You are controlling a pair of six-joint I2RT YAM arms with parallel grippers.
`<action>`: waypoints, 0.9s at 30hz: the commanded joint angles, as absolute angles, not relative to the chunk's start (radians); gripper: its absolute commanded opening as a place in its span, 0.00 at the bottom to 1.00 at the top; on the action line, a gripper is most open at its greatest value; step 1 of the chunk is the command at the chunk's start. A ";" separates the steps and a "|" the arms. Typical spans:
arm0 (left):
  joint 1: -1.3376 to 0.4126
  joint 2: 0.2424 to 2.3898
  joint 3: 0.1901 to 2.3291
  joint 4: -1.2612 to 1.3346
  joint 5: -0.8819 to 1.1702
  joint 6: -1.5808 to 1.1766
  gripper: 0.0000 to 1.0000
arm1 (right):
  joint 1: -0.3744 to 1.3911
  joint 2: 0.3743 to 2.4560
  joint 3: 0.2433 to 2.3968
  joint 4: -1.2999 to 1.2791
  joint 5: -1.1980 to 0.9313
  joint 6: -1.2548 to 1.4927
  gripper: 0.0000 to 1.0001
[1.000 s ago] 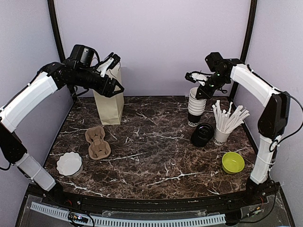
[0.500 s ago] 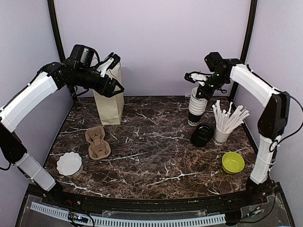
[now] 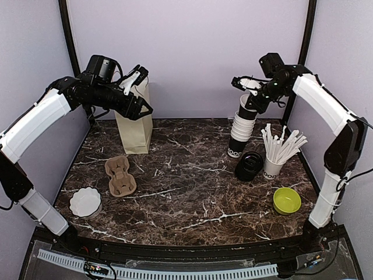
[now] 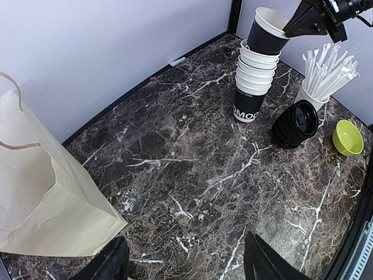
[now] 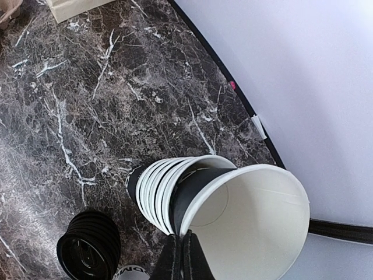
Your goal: Pack the takeout coffee
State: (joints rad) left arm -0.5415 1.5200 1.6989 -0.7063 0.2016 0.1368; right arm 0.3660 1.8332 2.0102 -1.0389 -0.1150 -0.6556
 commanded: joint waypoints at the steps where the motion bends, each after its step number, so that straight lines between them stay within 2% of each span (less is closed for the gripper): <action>1: -0.545 1.509 1.684 -0.702 0.207 0.149 0.70 | 0.374 1.789 2.049 -1.006 -0.125 -0.660 0.00; 15: -0.545 1.510 1.679 -0.703 0.214 0.143 0.70 | 0.395 1.735 2.047 -1.067 -0.219 -0.695 0.00; 21: -0.545 1.520 1.711 -0.734 0.223 0.139 0.70 | 0.399 1.578 2.008 -1.100 -0.206 -0.778 0.00; 27: -0.545 1.518 1.746 -0.764 0.221 0.120 0.70 | 0.416 1.562 2.038 -1.166 -0.390 -0.773 0.00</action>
State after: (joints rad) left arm -0.5415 1.5242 1.7039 -0.7307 0.2085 0.1345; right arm 0.3939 1.5562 2.0186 -1.1221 -0.2508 -0.7547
